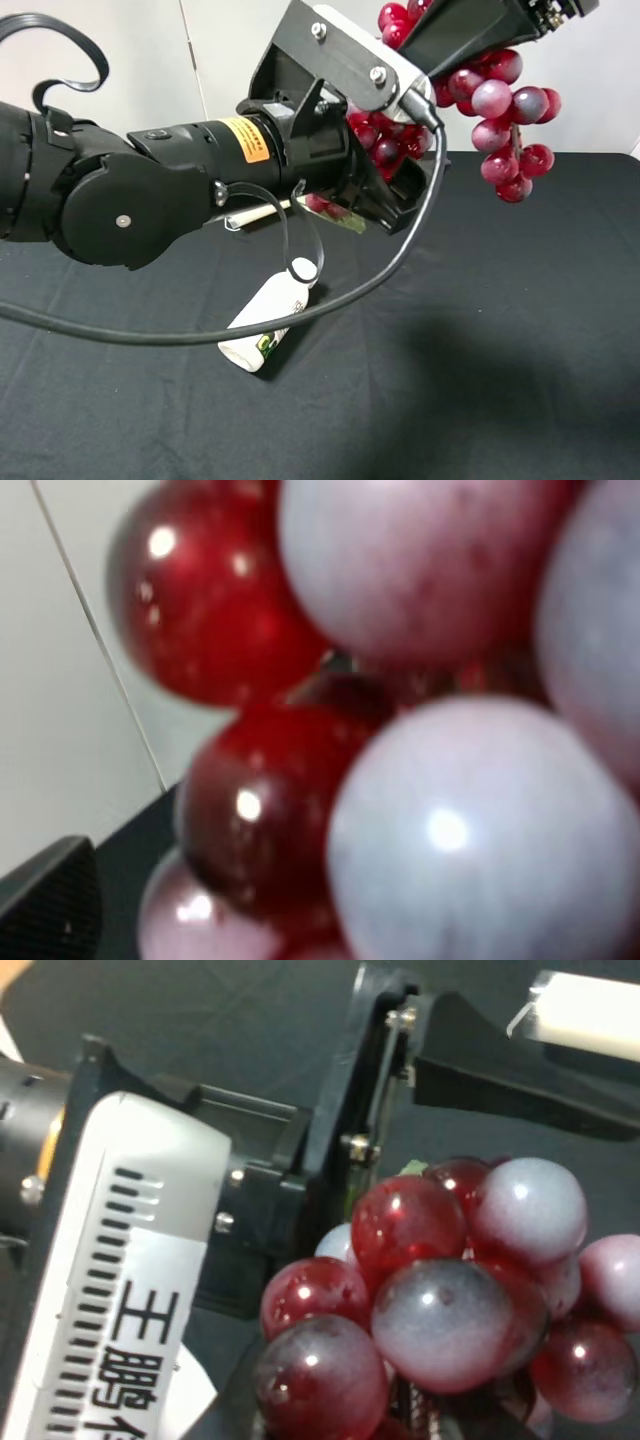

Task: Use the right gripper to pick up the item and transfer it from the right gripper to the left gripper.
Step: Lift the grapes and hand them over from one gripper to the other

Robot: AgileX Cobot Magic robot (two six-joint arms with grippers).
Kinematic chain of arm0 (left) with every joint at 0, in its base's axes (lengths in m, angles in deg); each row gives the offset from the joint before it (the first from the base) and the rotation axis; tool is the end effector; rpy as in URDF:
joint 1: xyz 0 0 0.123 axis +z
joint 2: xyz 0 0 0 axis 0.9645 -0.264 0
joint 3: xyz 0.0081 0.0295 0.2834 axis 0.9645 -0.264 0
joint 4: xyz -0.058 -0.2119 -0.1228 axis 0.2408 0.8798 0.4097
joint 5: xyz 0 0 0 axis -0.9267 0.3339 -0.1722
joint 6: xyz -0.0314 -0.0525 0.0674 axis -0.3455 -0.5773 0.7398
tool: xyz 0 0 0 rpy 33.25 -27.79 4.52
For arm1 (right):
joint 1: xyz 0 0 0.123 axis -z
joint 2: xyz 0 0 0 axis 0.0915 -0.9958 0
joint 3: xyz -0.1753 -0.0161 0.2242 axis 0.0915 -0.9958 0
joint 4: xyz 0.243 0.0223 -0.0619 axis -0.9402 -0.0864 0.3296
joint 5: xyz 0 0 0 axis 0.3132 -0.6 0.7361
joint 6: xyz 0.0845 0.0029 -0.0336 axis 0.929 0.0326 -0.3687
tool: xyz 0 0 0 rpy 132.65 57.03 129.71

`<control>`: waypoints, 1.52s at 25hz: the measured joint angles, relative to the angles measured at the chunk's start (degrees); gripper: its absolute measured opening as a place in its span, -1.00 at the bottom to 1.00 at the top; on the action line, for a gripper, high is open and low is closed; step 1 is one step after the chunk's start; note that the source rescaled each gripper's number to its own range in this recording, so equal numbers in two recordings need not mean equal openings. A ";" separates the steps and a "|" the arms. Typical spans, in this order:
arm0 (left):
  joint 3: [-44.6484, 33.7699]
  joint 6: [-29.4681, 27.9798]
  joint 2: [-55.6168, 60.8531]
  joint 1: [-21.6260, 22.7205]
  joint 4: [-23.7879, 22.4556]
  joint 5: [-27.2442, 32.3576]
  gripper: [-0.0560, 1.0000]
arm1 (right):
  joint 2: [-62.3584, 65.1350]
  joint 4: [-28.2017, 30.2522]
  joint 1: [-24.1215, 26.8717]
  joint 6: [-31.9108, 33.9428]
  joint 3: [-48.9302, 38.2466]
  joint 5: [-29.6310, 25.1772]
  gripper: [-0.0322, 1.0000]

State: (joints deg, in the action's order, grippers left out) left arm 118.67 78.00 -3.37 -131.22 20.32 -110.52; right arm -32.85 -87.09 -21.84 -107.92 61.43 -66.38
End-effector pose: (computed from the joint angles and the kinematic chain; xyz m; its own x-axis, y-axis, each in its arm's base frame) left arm 0.1964 -0.2808 0.2522 0.0936 0.1563 -0.9833 0.7705 0.6141 0.1710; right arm 0.2079 0.1627 0.4057 -0.5323 -0.5357 -0.6556 -0.8321 0.4737 0.2885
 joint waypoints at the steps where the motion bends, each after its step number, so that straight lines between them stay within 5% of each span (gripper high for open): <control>1: 0.00 -0.05 0.00 0.00 -0.02 -0.37 0.94 | 0.00 -0.25 0.00 0.00 0.00 0.00 -0.94; 4: 0.00 -0.23 0.00 0.00 -0.09 -0.42 0.59 | 0.00 -0.77 0.00 0.00 0.00 0.05 -0.94; 7: 0.00 -0.23 0.00 0.00 -0.22 -0.59 -0.27 | 0.00 -0.88 0.00 0.00 0.00 0.11 -0.94; 9: 0.17 -0.23 0.00 -0.07 -0.33 -0.80 -0.53 | 0.00 -0.88 0.00 0.00 0.00 0.11 -0.94; 18: 0.17 -0.23 0.00 -0.07 -0.33 -0.60 -0.69 | 0.00 2.26 -0.05 3.56 0.00 0.02 -0.89; 19: 0.17 -0.23 0.00 -0.07 -0.33 -0.41 -0.70 | 0.00 3.65 -0.12 5.03 0.00 0.02 -0.63; 22: 0.17 -0.23 -0.02 -0.07 -0.14 -0.16 -0.75 | 0.18 10.44 -0.18 8.95 0.00 0.00 0.55; 25: 0.17 -0.23 -0.15 -0.07 0.00 0.01 -0.75 | 0.25 15.69 -0.18 10.56 0.00 -0.07 0.90; 38: 0.17 -0.25 -0.22 -0.07 0.06 0.01 -0.79 | 4.07 22.01 -0.18 17.01 0.00 0.15 1.00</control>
State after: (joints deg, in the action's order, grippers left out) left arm 118.84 77.75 -3.59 -131.29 20.39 -110.51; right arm -28.78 -65.08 -22.02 -90.91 61.43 -66.23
